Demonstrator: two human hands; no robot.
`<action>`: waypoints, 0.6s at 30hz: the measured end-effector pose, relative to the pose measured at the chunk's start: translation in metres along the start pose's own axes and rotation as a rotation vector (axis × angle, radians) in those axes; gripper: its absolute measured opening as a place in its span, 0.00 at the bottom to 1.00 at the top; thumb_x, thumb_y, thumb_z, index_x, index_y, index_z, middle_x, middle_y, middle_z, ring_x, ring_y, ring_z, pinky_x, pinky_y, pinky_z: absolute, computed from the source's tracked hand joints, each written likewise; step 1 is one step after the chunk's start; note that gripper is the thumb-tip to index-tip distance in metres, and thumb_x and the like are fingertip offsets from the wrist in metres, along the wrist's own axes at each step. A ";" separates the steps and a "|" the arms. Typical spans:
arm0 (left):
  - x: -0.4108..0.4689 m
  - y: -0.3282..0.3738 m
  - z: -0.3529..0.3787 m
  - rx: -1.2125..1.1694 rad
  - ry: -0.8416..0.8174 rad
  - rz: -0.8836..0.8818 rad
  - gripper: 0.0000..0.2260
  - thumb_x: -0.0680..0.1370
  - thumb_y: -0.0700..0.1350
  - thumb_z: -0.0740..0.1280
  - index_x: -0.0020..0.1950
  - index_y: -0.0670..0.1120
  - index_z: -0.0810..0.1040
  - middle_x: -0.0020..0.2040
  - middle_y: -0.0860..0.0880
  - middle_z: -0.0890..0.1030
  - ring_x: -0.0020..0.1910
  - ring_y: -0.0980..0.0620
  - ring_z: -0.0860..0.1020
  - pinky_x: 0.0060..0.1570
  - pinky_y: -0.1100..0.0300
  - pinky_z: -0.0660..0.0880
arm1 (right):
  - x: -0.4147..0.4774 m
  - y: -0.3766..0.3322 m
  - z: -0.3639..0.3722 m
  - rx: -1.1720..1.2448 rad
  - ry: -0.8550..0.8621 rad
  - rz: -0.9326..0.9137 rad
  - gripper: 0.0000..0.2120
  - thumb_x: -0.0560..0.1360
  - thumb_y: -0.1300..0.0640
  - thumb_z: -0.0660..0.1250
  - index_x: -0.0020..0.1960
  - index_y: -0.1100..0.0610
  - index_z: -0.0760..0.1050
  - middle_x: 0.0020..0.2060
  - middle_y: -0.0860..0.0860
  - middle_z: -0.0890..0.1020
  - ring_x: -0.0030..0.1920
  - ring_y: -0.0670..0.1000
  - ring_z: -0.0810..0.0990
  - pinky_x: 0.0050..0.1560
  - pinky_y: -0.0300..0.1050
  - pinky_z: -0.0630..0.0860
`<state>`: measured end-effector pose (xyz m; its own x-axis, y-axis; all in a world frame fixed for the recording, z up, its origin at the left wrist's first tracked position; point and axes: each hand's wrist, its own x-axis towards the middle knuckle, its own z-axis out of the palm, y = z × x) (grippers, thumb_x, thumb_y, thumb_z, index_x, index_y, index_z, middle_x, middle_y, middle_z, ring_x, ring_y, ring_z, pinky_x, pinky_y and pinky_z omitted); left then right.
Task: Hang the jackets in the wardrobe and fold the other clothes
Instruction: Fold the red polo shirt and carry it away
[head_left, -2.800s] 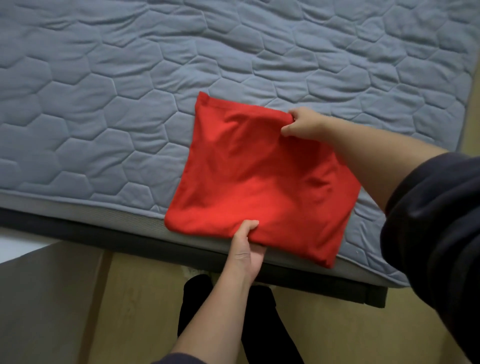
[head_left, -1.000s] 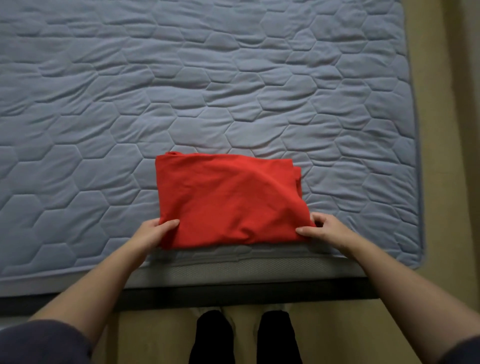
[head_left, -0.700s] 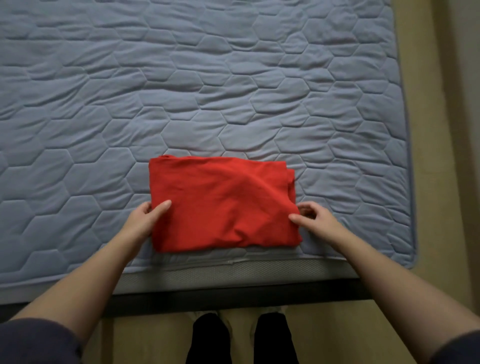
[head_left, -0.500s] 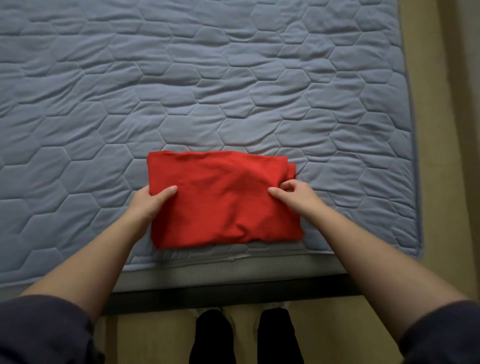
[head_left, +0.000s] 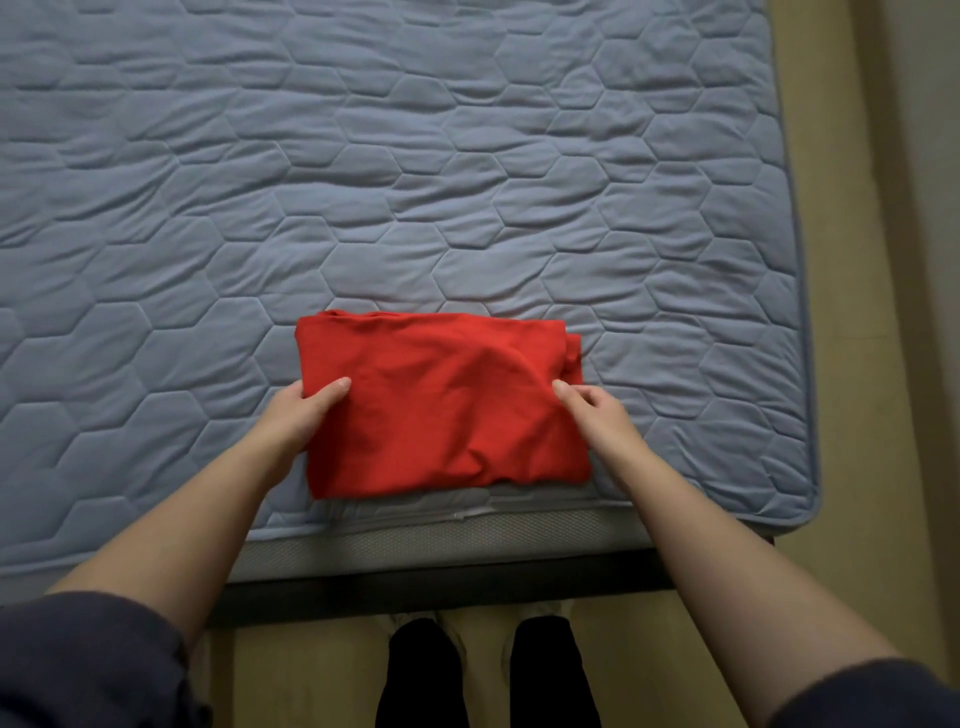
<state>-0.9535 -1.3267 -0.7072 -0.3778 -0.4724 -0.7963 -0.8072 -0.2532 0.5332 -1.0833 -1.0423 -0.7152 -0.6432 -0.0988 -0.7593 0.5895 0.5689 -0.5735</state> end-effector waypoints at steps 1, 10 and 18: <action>0.002 0.001 0.001 -0.003 0.010 0.021 0.10 0.78 0.47 0.67 0.58 0.48 0.76 0.53 0.46 0.80 0.46 0.50 0.77 0.38 0.61 0.71 | 0.006 -0.009 0.004 0.025 -0.025 0.021 0.16 0.76 0.46 0.66 0.56 0.57 0.77 0.49 0.50 0.80 0.49 0.47 0.78 0.46 0.39 0.73; -0.017 0.008 0.003 -0.177 0.008 0.222 0.17 0.73 0.26 0.61 0.54 0.44 0.77 0.40 0.50 0.82 0.40 0.52 0.76 0.46 0.59 0.73 | -0.009 -0.014 0.005 0.590 -0.144 -0.014 0.09 0.78 0.63 0.62 0.57 0.57 0.74 0.44 0.52 0.82 0.41 0.48 0.80 0.45 0.41 0.78; 0.017 0.033 0.022 -0.133 0.107 0.122 0.10 0.79 0.35 0.60 0.58 0.44 0.72 0.46 0.44 0.78 0.33 0.55 0.75 0.28 0.68 0.70 | 0.007 0.005 0.007 0.653 0.007 0.003 0.09 0.78 0.61 0.63 0.57 0.56 0.75 0.42 0.49 0.84 0.39 0.44 0.81 0.40 0.39 0.80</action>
<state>-0.9965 -1.3243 -0.7094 -0.4131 -0.5920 -0.6920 -0.6884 -0.2945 0.6629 -1.0816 -1.0454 -0.7258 -0.6428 -0.0916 -0.7605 0.7656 -0.0445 -0.6418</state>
